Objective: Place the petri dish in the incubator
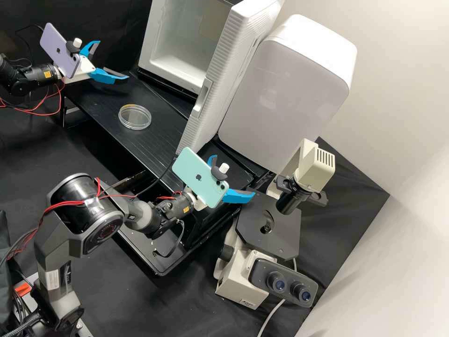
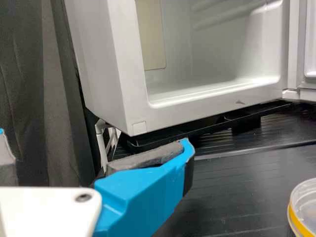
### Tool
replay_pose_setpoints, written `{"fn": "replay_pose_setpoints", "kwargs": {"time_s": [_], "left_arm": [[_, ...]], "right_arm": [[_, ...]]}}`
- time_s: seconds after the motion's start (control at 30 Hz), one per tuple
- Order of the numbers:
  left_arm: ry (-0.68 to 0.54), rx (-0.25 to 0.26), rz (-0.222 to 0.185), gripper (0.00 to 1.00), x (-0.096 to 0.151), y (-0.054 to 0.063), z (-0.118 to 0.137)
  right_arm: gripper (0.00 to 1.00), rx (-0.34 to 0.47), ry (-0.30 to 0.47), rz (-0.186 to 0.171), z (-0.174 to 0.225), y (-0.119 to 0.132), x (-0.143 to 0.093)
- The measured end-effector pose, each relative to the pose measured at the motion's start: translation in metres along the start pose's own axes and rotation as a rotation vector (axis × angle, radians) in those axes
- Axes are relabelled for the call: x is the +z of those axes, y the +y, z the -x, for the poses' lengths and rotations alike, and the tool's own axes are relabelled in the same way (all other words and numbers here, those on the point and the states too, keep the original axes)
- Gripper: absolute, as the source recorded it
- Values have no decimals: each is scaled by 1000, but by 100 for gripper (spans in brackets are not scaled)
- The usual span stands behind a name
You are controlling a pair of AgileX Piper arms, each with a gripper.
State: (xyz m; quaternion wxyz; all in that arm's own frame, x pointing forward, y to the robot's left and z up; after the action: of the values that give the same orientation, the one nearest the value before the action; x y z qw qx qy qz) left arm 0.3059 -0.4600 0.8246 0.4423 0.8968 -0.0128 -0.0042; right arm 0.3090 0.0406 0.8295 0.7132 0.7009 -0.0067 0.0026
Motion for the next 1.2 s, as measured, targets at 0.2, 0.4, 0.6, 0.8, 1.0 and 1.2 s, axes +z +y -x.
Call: {"fn": "replay_pose_setpoints", "kwargs": {"time_s": [0.2,0.4,0.6,0.8,1.0,1.2], "left_arm": [[0,0,0,100,0,0,0],[-34,-5,20,100,3,0,0],[-103,-14,75,100,10,1,2],[-173,18,88,100,18,9,13],[-269,38,83,100,32,13,29],[-353,18,70,100,49,8,44]], "right_arm": [[100,0,0,0,0,0,0],[100,0,0,0,0,0,0],[100,0,0,0,0,0,0],[100,0,0,0,0,0,0],[100,0,0,0,0,0,0],[100,0,0,0,0,0,0]]}}
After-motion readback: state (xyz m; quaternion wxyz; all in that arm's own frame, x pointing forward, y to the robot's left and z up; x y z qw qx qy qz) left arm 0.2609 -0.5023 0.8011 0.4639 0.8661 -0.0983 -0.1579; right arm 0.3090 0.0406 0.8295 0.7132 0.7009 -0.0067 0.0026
